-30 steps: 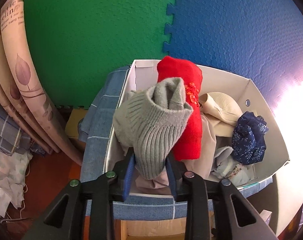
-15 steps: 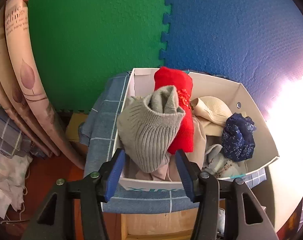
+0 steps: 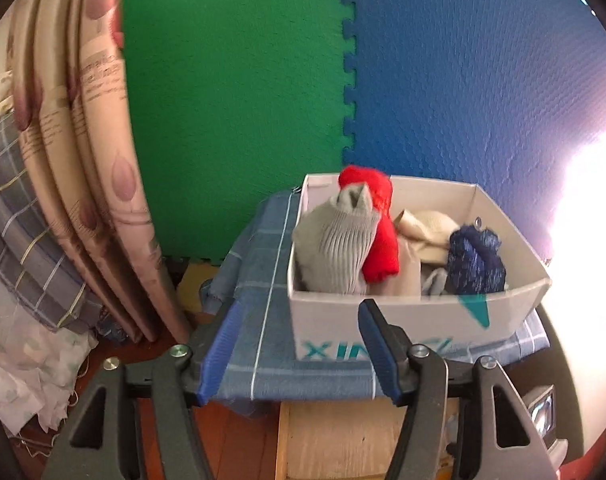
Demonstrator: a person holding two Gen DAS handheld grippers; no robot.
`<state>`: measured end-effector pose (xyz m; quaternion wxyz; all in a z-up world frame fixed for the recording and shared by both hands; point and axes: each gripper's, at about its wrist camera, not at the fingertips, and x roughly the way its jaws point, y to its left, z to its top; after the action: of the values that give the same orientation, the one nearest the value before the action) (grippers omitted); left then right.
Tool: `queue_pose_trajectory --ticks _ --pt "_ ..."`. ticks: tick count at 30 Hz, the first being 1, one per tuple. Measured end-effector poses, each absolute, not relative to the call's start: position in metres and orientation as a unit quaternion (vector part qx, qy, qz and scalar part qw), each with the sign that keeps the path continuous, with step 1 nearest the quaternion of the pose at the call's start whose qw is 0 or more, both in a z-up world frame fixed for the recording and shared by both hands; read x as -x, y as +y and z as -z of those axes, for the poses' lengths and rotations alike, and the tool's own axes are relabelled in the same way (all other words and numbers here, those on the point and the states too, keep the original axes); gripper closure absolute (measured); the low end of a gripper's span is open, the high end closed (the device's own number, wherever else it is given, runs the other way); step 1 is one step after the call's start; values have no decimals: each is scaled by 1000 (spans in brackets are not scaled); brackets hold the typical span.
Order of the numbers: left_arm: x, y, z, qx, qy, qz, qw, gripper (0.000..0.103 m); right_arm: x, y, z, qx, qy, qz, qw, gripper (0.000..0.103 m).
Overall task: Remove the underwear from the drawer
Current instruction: 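Withdraw the left tool back in front of the empty drawer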
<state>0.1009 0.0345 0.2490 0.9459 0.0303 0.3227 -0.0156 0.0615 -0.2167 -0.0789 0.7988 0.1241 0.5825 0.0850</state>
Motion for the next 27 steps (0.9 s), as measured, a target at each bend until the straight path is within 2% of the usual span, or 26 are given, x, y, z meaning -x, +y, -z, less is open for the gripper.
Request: queue_pose_trajectory --ticks 8,15,21,27 --pt "-65 48 -166 1 378 -13 926 40 -59 -214 74 -108 572 -78 809 69" --pt "-46 41 -102 -10 411 -23 911 40 -53 -215 62 -89 547 -66 829 69" --pt "-39 40 -70 -6 436 -20 900 40 -49 -213 50 -72 527 -66 844 69" --pt "-37 50 -62 14 449 -33 893 40 -44 -222 29 -85 509 -67 854 69"
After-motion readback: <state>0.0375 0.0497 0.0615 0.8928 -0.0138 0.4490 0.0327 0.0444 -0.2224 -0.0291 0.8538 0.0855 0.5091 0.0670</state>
